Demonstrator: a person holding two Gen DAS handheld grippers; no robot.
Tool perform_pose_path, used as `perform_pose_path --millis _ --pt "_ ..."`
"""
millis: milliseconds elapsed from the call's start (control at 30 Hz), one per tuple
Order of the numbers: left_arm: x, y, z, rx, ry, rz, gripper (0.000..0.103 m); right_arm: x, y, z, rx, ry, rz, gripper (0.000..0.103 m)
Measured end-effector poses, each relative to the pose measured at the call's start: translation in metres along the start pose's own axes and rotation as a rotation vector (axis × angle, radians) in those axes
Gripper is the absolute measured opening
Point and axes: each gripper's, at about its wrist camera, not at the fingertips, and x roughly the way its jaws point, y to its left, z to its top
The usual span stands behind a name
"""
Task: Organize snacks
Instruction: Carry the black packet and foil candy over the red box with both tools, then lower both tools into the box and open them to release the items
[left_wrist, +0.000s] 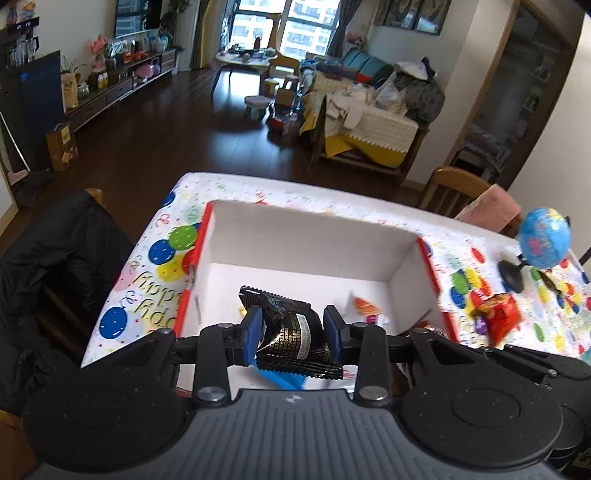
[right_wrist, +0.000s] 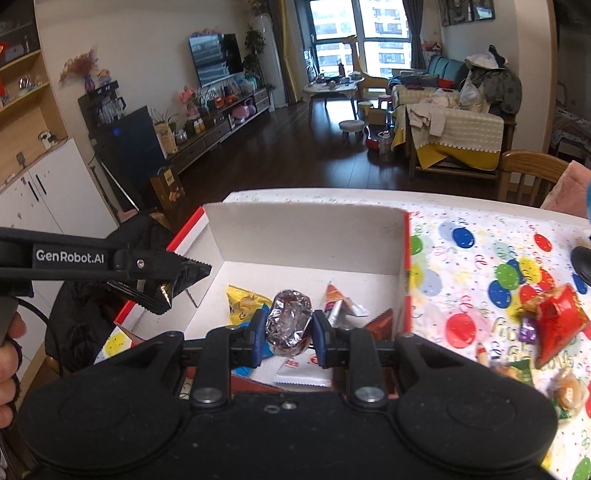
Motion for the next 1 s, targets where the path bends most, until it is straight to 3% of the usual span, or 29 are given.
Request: perform_pose_path --millis 433,867,1000 --pt "0.057 0.02 0.0 0.036 0.084 0.054 0.035 0.065 0.015 0.006 -0.045 0.119 -0.003 0.025" --pt "0.073 0.019 -0.012 0.049 0.109 0.048 0.035 0.085 0.013 -0.003 -0.031 0.184 0.006 0.03" --pt "0.067 0.017 -0.014 0.054 0.093 0.045 0.045 0.079 0.01 -0.004 -0.021 0.182 0.009 0.031"
